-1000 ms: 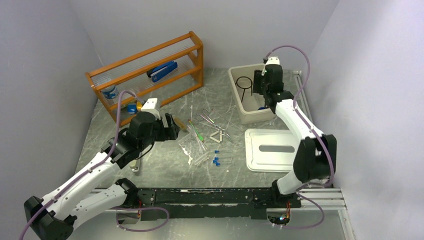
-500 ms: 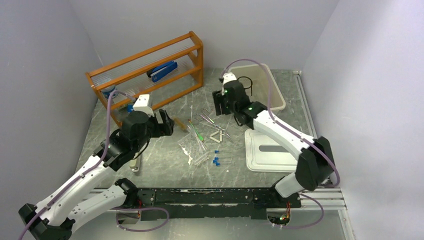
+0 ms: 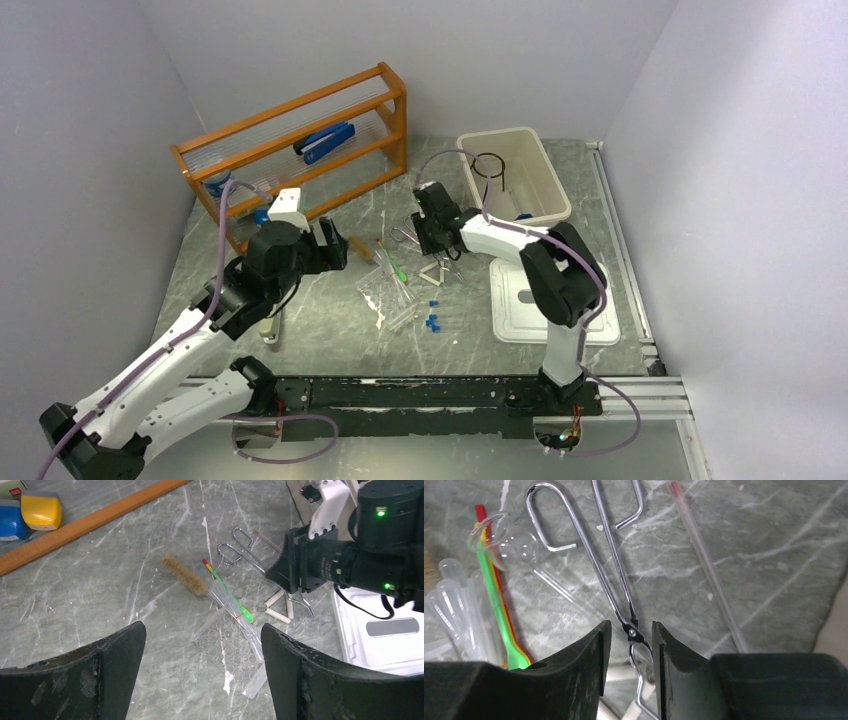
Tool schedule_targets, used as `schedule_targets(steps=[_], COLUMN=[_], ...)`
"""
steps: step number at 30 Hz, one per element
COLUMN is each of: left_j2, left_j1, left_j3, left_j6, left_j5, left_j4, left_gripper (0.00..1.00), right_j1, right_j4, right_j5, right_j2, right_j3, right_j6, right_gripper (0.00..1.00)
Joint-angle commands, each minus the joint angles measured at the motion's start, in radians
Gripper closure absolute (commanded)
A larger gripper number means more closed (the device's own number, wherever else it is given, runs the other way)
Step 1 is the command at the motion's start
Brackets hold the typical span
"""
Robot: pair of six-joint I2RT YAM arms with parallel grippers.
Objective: Organize the chemistry lab equipment
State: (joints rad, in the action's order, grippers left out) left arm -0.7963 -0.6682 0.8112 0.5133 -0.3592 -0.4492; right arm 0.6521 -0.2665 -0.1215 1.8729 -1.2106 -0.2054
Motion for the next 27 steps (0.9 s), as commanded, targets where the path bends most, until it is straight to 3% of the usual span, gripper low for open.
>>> schedule_targets(steps=[1, 9, 20, 27], left_j2=[-0.003, 0.001, 0.019, 0.032], left_j1=[0.005, 0.006, 0.005, 0.005], left_j3=[0.004, 0.007, -0.002, 0.002], left_j6=[0.009, 0.003, 0.011, 0.01], left_j5=[0.01, 0.004, -0.002, -0.014], left_j4=[0.021, 0.015, 0.006, -0.002], left_gripper=[0.11, 0.11, 0.11, 0.11], right_j1=[0.006, 0.005, 0.006, 0.007], right_j4=[0.043, 0.054, -0.028, 0.027], right_j5=[0.03, 0.026, 0.076, 0.09], right_j2=[0.054, 0.091, 0.193, 0.117], right_j3=[-0.037, -0.046, -0.111, -0.08], right_j6=[0.008, 0.062, 0.137, 0.168], right_gripper=[0.62, 0.76, 0.72, 1.0])
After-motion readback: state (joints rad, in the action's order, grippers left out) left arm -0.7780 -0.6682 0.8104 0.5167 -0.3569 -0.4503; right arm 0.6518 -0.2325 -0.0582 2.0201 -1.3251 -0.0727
